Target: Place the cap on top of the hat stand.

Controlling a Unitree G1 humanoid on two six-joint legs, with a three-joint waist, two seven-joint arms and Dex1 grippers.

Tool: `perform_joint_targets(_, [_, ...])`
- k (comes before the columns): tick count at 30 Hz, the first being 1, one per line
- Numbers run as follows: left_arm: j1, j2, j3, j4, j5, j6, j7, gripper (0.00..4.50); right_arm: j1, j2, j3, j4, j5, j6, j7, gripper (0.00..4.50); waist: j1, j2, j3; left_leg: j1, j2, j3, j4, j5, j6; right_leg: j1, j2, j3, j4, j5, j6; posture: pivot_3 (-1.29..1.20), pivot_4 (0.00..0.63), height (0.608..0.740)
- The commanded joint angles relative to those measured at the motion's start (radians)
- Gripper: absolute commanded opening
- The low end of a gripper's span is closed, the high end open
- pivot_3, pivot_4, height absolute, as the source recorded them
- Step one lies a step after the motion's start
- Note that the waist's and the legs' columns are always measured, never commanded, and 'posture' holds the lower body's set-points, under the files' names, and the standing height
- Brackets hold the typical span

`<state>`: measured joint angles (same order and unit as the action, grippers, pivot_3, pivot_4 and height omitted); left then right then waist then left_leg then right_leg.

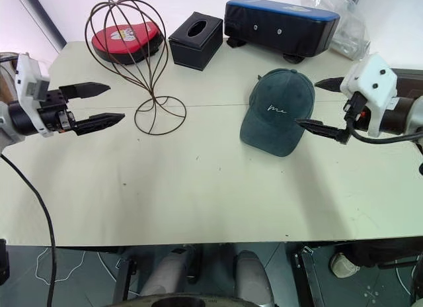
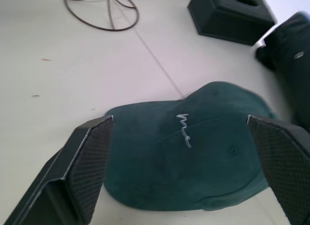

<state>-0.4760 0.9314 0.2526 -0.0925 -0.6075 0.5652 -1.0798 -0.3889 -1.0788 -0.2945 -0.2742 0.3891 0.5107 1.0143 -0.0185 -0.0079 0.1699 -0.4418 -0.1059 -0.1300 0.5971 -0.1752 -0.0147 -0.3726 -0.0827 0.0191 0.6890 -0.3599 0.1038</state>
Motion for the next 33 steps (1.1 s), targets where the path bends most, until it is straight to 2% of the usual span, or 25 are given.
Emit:
perform_joint_targets(1, [0.020,-0.003,0.048,-0.044,-0.026,0.013,0.024,4.48,0.098,0.026,-0.045,-0.146,-0.055,-0.029,-0.083,4.49,0.001,0.000,0.000,0.000,0.000,0.000,0.000,0.000,0.000,0.000,0.000,0.000,0.000,0.000,0.000,0.00,0.150,0.740])
perform_joint_targets(5, [0.039,-0.019,0.040,-0.061,-0.032,0.013,0.045,4.48,0.240,0.092,-0.072,-0.293,-0.109,-0.040,-0.181,4.49,0.005,-0.001,0.000,0.000,0.000,0.000,0.001,0.000,0.000,0.000,0.000,0.000,0.001,0.000,0.000,0.00,0.150,0.740])
perform_joint_targets(11, [0.034,-0.060,0.012,-0.060,-0.015,-0.003,0.069,4.48,0.319,0.221,0.061,-0.371,-0.306,-0.090,-0.396,4.49,0.004,-0.003,-0.002,0.000,0.000,-0.001,0.003,0.000,0.000,0.001,0.000,0.000,0.001,0.001,0.001,0.00,0.150,0.740])
perform_joint_targets(19, [0.050,-0.082,0.012,-0.090,-0.002,-0.011,0.107,4.48,0.410,0.327,0.256,-0.246,-0.623,-0.273,-0.613,4.49,0.004,-0.003,-0.002,0.000,-0.001,-0.001,0.002,0.004,-0.006,0.001,0.000,0.000,0.001,0.001,0.001,0.00,0.150,0.740])
perform_joint_targets(26, [0.079,-0.066,0.041,-0.120,-0.008,-0.006,0.128,4.48,0.467,0.384,0.292,-0.161,-0.704,-0.385,-0.678,4.49,0.003,-0.003,-0.002,0.000,0.000,0.000,0.002,0.004,-0.007,0.001,0.001,0.000,0.002,0.001,0.001,0.00,0.150,0.740])
perform_joint_targets(33, [0.099,-0.060,0.056,-0.143,-0.011,-0.001,0.145,4.48,0.455,0.442,0.315,-0.058,-0.783,-0.437,-0.758,4.49,0.003,-0.003,-0.002,0.001,0.000,-0.001,0.002,0.004,-0.007,0.001,0.001,0.000,0.003,0.001,0.001,0.00,0.150,0.740])
